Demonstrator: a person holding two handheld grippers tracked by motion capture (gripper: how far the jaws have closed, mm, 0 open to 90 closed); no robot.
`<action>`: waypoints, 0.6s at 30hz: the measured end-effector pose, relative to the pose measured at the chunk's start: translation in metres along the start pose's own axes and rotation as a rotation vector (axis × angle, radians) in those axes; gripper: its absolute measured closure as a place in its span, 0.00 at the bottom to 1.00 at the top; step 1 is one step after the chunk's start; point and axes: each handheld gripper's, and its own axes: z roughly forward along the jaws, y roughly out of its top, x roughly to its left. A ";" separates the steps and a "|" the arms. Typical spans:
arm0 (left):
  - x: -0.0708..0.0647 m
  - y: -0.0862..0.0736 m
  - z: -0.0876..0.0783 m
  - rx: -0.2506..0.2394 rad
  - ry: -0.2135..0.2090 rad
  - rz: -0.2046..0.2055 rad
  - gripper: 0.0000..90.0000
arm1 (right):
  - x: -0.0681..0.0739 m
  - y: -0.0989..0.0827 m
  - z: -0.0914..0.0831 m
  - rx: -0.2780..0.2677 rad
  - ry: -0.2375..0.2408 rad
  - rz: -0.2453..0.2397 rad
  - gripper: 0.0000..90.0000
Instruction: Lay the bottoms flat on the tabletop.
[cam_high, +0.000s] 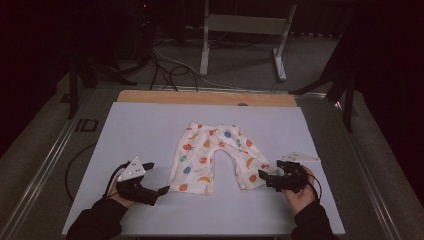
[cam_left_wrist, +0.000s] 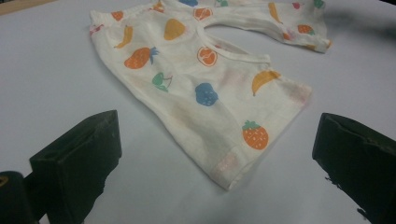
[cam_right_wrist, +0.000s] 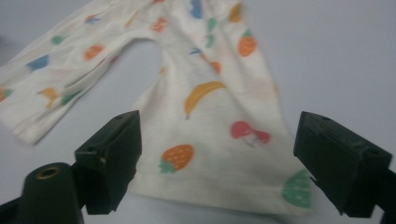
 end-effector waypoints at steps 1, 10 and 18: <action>0.000 0.000 0.000 0.000 0.000 0.000 0.02 | 0.001 0.000 0.001 -0.005 0.008 -0.001 0.16; 0.000 0.000 0.000 -0.006 -0.003 -0.007 0.02 | 0.010 0.003 0.004 -0.031 0.046 -0.075 0.16; 0.003 -0.001 -0.002 -0.022 0.016 -0.025 0.02 | 0.028 -0.001 0.010 -0.074 0.150 -0.169 0.17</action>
